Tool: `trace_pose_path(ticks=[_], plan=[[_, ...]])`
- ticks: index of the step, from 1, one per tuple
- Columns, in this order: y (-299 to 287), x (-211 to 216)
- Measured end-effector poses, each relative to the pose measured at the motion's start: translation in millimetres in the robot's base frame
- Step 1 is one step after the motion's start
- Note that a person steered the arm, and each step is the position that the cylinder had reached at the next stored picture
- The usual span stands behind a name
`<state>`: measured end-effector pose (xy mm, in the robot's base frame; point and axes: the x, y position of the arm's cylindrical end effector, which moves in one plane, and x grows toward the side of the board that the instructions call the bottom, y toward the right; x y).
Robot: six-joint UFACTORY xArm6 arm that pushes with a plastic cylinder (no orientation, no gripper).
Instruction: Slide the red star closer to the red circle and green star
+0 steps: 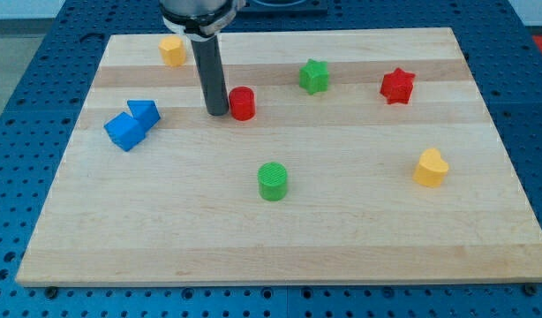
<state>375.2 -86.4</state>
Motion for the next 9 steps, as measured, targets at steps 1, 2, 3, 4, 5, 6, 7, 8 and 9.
trace_pose_path(ticks=[1,2,3,4,5,6,7,8,9], plan=[[61,0],[114,-3],[137,11],[190,25],[274,6],[311,-36],[299,-57],[257,-58],[283,-74]])
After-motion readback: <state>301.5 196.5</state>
